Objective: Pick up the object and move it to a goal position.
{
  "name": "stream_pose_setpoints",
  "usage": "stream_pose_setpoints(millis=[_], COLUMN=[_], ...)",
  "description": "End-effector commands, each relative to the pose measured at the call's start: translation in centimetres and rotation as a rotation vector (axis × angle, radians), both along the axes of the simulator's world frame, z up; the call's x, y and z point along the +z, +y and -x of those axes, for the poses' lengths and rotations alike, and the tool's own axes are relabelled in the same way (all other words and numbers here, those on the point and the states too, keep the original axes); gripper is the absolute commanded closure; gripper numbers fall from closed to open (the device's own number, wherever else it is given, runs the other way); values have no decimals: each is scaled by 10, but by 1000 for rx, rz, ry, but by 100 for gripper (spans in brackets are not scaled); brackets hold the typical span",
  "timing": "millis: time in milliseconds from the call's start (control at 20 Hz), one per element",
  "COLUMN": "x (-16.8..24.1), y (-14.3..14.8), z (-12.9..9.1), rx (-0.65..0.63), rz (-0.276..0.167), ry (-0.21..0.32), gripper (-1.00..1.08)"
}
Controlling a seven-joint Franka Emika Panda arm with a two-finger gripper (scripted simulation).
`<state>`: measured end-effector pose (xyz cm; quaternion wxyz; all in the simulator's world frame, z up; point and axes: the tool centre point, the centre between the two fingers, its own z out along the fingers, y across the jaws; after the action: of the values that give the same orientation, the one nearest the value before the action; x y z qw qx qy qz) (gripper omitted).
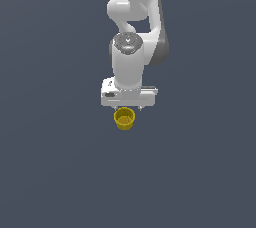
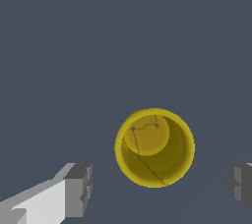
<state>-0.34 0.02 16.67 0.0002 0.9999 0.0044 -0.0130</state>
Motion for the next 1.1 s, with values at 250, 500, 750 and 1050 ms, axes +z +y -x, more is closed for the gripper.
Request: stream_pose_setpoints(millis=[250, 500, 750, 1050], x=[5, 7, 2, -12], y=[-8, -10, -10, -8], z=[-4, -5, -3, 5], rx=[-7, -10, 27, 143], rz=[13, 16, 34, 81], ry=[-14, -18, -23, -34], gripper=[-20, -20, -20, -20])
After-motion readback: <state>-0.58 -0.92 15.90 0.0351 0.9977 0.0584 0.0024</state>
